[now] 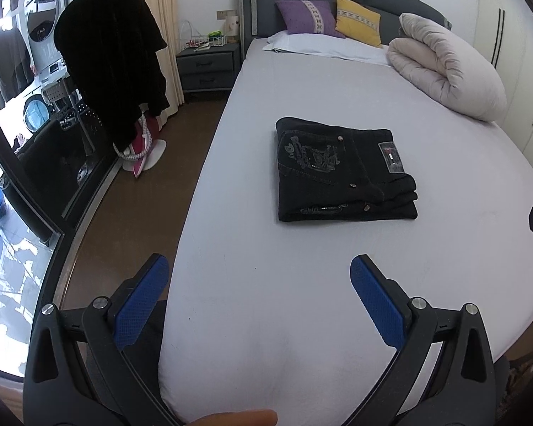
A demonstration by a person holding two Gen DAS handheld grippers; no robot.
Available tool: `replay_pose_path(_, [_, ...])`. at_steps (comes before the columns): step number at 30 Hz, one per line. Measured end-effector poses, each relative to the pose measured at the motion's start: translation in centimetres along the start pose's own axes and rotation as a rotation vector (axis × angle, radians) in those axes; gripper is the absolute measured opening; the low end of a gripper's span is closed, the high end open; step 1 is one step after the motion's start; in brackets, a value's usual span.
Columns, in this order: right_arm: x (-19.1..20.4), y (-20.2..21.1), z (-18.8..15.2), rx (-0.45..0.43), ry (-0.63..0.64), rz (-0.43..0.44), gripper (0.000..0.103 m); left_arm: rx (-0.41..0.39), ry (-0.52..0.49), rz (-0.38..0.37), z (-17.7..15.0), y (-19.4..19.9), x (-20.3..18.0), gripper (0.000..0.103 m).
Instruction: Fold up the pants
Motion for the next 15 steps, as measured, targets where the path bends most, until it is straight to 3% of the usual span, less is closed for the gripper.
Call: replay_pose_path(15, [0.5,-0.7,-0.6,0.019,0.004,0.008,0.103,0.011,0.005,0.001,-1.1,-0.7,-0.1,0.103])
Point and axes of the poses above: each gripper's, at about its wrist camera, not at the fingertips, and y roughly against the way its jaws point, x to its left, z to its top, the point moved 2 cm from there along -y, roughly the way its jaws point, and after that the axes turned 11 degrees about y, right-handed, at the moved point
